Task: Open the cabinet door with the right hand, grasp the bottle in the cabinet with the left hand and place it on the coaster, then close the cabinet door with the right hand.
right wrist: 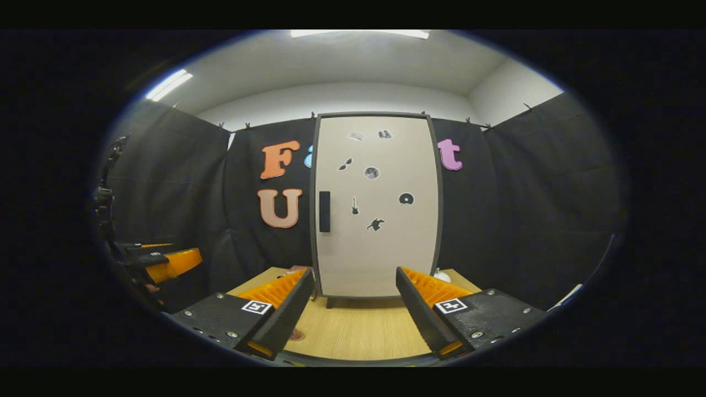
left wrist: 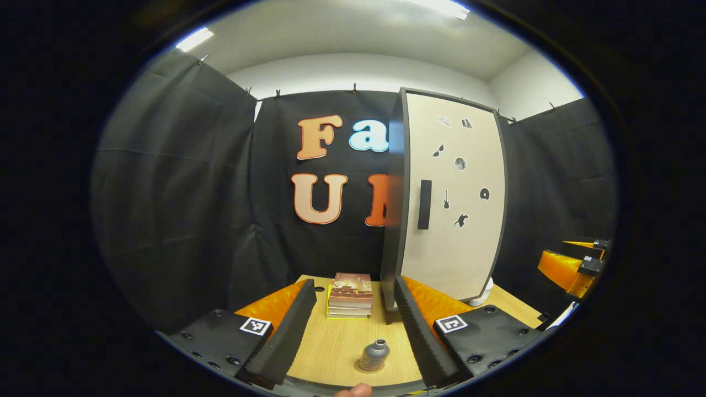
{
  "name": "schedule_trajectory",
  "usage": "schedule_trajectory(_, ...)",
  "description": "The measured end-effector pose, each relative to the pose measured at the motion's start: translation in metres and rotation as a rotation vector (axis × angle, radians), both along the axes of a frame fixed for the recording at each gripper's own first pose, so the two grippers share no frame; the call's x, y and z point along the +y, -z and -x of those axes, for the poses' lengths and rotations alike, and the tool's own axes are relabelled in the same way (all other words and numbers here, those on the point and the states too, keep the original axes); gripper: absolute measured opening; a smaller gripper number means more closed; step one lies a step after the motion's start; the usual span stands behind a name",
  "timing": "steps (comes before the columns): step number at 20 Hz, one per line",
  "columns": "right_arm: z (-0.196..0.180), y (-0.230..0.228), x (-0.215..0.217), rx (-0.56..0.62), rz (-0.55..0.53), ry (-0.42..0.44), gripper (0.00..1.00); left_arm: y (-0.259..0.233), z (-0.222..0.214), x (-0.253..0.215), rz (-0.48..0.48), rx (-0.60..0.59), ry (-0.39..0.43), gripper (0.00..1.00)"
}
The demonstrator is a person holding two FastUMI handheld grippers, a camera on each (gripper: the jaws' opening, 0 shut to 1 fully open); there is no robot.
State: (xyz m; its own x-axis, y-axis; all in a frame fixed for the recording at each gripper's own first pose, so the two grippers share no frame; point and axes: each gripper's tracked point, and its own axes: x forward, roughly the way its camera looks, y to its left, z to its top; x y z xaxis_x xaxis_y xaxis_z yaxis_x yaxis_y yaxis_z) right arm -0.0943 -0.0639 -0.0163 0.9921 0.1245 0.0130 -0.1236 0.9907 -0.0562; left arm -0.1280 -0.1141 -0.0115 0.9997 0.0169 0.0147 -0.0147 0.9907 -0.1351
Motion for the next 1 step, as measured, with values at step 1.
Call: schedule_trajectory(1,0.0004,-0.0011,0.0013,-0.004,-0.002,-0.003,0.92,-0.0009,0.0027,0.0017,0.000,-0.003,-0.006,0.93)
